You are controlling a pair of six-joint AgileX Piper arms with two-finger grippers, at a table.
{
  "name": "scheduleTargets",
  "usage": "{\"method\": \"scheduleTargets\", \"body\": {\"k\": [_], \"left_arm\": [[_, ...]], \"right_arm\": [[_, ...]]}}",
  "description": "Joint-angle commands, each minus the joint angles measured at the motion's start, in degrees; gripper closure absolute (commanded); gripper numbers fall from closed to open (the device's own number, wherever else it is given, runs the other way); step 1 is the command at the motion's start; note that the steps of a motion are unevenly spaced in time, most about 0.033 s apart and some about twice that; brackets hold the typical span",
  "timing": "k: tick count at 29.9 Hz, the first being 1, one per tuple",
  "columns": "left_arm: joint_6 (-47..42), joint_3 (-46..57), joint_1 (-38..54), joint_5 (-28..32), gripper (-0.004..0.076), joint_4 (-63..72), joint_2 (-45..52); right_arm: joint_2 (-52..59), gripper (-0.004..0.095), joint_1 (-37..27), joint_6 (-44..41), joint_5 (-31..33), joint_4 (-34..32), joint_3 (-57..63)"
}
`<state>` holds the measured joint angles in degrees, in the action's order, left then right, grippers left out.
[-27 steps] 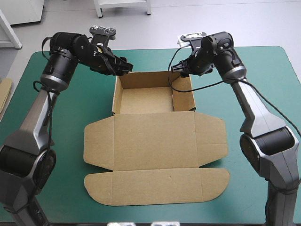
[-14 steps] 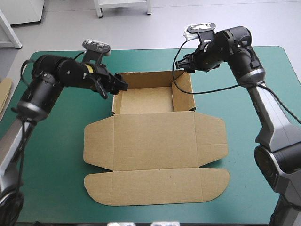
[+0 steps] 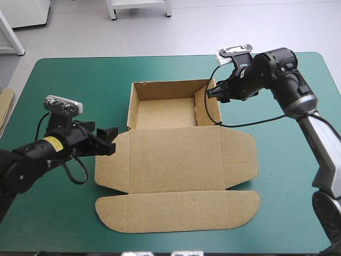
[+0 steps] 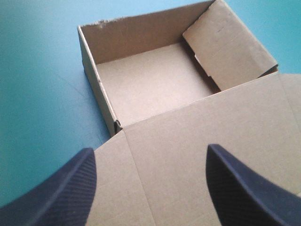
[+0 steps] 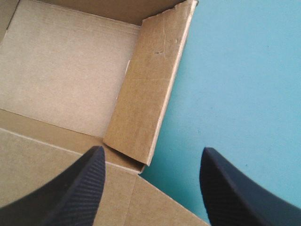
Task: Fold the box
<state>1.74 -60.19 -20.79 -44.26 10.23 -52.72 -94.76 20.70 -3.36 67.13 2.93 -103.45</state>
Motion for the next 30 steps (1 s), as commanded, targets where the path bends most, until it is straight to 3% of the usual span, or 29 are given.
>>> {"method": "scheduleTargets", "body": {"k": [1, 5, 18, 30], "left_arm": [[-0.6, 0.3, -0.1, 4.4, 0.0248, 0.4, 5.1], [-0.6, 1.3, -0.1, 3.9, 0.0248, -1.9, 7.1], [-0.6, 2.0, -0.1, 2.9, 0.0248, -9.1, 8.4], [-4.1, 16.2, -0.1, 11.9, 0.0248, -12.1, 11.1]], "right_arm": [[6.6, 0.0355, -0.1, 0.4, -7.9, 0.6, 4.2], [8.2, 0.0367, -0.1, -0.4, -14.2, 0.6, 7.5], [-1.9, 0.0392, -0.1, -3.2, -14.8, 0.4, 6.2], [-10.7, 0.0389, -0.1, -3.5, -11.9, 0.2, -2.8]]}}
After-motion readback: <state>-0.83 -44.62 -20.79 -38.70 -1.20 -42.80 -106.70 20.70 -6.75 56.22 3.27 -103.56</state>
